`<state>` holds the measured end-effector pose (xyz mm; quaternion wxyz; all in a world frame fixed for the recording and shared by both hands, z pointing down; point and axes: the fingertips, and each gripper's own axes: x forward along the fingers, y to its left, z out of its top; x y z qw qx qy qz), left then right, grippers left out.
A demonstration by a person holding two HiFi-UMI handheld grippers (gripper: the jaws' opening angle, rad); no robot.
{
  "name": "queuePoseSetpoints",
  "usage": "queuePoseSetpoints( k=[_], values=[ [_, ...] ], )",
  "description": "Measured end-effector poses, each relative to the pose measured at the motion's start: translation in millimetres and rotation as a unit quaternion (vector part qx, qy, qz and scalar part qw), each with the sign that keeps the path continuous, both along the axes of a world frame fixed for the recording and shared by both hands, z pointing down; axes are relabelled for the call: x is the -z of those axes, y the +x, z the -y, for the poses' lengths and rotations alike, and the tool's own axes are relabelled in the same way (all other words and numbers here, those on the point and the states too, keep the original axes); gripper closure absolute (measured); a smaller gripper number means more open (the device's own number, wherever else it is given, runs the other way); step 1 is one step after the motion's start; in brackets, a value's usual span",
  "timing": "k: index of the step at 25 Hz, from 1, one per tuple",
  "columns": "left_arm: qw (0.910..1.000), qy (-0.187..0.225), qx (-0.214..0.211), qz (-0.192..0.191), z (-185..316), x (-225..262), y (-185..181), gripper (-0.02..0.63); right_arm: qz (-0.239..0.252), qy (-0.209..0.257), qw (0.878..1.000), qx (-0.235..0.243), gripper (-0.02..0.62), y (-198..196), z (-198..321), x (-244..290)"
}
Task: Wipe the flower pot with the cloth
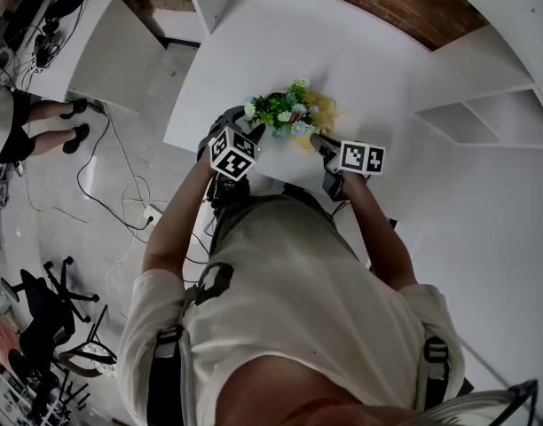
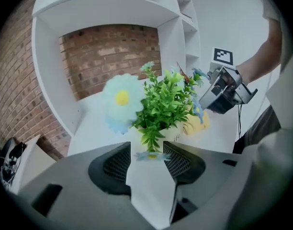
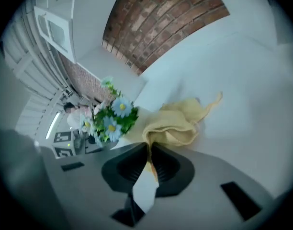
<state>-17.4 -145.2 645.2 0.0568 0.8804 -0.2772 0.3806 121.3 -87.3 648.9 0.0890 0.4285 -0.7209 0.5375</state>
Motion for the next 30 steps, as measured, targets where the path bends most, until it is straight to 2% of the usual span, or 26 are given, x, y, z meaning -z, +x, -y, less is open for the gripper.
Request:
queuePoseSetpoints(
  k=[4,7,9,12,14,15,16,17,18,19,21,23,26,28,30],
  values=[
    [0.9977,-0.003,0.056,-0.037,-2.1,16.4,-29.4,0.382,-0.039,0.034,0.995,-0.087,0.552,81.7,20.4,30.4],
    [0.9962,-0.002,0.071,-0.051,-6.4,27.6,-48.8,0.385,-0.073,0.081,0.987,-0.116,0.552,123.5,33.1,68.1],
    [0.9962,-0.004,0.068,-0.054,-10.7,32.8,-59.0,0.461,-0.103,0.108,0.983,-0.108,0.552,134.6,37.3,86.7],
    [0.9952,-0.003,0.078,-0.059,-13.1,42.3,-80.0,0.572,-0.157,0.120,0.979,-0.054,0.551,124.7,37.2,86.0],
    [0.9922,-0.016,0.096,-0.078,-11.4,51.1,-92.9,0.584,-0.193,0.098,0.976,-0.011,0.538,114.8,35.2,62.6],
    [0.9891,-0.030,0.103,-0.101,-11.6,56.9,-95.5,0.584,-0.212,0.080,0.974,0.004,0.514,114.3,33.0,46.8],
    [0.9834,-0.051,0.106,-0.137,-13.5,64.0,-96.0,0.584,-0.233,0.060,0.971,0.010,0.469,116.1,29.6,31.5],
    [0.9738,-0.078,0.109,-0.184,-17.5,71.6,-96.1,0.584,-0.254,0.043,0.966,0.008,0.407,119.5,25.0,19.0],
    [0.9603,-0.109,0.114,-0.230,-22.5,78.3,-97.4,0.586,-0.274,0.029,0.961,-0.001,0.331,123.7,19.7,9.9],
    [0.9457,-0.135,0.120,-0.270,-27.1,83.5,-100.4,0.584,-0.287,0.021,0.958,-0.015,0.293,127.7,15.2,4.9],
    [0.9202,-0.167,0.134,-0.327,-34.4,91.2,-108.5,0.584,-0.284,0.023,0.958,-0.042,0.262,130.3,10.1,5.1],
    [0.9031,-0.180,0.144,-0.362,-40.9,96.5,-113.9,0.586,-0.257,0.033,0.964,-0.066,0.262,126.0,6.7,14.1],
    [0.8918,-0.181,0.159,-0.383,-45.0,98.4,-114.0,0.584,-0.207,0.056,0.972,-0.097,0.264,107.0,1.6,37.3],
    [0.8882,-0.185,0.160,-0.389,-50.0,96.7,-107.8,0.584,-0.163,0.076,0.978,-0.104,0.341,80.0,-2.2,55.4],
    [0.8903,-0.193,0.143,-0.386,-60.6,94.7,-95.8,0.586,-0.122,0.095,0.983,-0.097,0.409,46.6,-6.7,72.9]
  ],
)
